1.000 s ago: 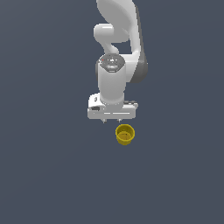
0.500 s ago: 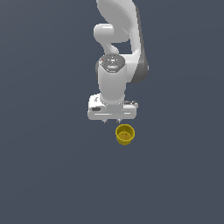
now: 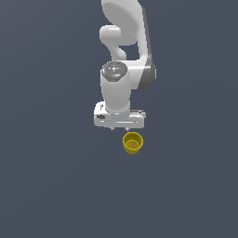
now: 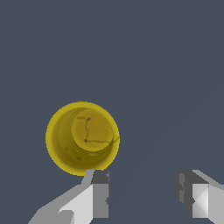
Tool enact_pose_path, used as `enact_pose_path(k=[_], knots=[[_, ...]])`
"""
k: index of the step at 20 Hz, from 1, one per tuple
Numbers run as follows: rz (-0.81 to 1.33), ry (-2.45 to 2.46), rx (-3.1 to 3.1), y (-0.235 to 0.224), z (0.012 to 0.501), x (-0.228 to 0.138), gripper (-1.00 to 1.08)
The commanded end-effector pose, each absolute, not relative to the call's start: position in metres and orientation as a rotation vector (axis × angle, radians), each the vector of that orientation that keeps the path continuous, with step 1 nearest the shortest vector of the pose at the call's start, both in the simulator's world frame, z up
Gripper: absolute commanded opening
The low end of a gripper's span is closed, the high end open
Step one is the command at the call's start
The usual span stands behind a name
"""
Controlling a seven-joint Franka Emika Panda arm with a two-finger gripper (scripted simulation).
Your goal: Pick up the object and move it to a goal position.
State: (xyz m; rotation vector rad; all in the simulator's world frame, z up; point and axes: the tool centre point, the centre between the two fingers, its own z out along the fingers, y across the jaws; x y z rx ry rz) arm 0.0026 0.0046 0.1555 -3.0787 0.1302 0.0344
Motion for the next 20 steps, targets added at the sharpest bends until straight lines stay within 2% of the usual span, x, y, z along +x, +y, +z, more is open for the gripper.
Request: enact_pose_path(k=[1,20], knots=[[0.053,0.217,-3.044,0.007,0.15,0.0,0.28],[0.304,1.105,-2.503,0.031,0.104,-0.022,0.28]])
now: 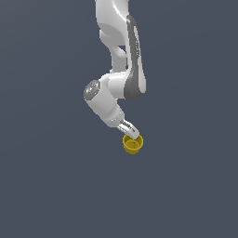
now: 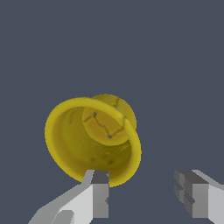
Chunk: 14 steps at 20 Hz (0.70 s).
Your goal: Pick up the object and move it to a goal position.
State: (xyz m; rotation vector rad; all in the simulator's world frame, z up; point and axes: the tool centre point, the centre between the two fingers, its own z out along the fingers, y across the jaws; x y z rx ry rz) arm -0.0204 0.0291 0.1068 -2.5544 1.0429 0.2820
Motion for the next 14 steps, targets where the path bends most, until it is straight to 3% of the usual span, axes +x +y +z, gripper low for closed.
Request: enact_pose_path(k=[1,14], knots=[[0.316,1.139,-2.473,0.032,0.102,-0.022,0.28],[0.408,1.37,-2.25,0.039,0.091,-0.026,0.28]])
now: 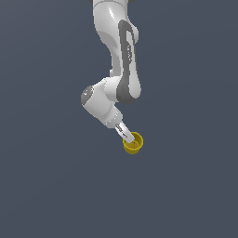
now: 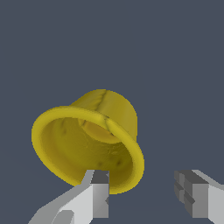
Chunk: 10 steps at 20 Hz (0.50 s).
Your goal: Pick up the object and move it to a goal position.
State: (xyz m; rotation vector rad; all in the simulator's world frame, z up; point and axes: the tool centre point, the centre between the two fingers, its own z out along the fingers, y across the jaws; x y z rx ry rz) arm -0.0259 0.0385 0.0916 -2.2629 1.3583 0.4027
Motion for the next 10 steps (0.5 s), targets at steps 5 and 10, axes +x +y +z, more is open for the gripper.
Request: enact_pose_path(k=[5,10], knots=[[0.407,1.369,-2.252,0.04,0.09,-0.026,0.28],[0.409,1.373,-2.248,0.05,0.075,-0.027,0.28]])
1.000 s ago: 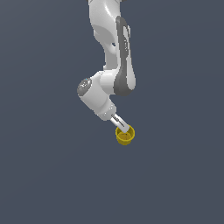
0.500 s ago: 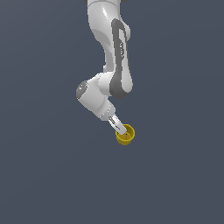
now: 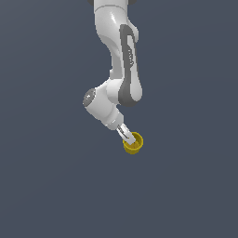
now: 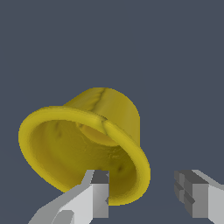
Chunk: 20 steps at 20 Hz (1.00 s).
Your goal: Pick up the object and move it to a goal position.
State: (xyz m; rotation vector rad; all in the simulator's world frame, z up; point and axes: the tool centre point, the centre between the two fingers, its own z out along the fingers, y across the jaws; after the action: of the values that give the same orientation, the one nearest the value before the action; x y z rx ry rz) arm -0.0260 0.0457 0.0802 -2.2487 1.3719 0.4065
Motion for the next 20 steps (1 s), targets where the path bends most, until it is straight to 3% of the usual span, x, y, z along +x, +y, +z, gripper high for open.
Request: enact_pose_path(k=[1,5,6,20], knots=[[0.409,1.374,-2.247,0.0516,0.0714,-0.0268,0.28],[0.41,1.376,-2.246,0.0551,0.0657,-0.0273,0.28],[0.41,1.376,-2.246,0.0551,0.0657,-0.0273,-1.0],[0.409,1.375,-2.246,0.048,0.0677,-0.0301,-1.0]])
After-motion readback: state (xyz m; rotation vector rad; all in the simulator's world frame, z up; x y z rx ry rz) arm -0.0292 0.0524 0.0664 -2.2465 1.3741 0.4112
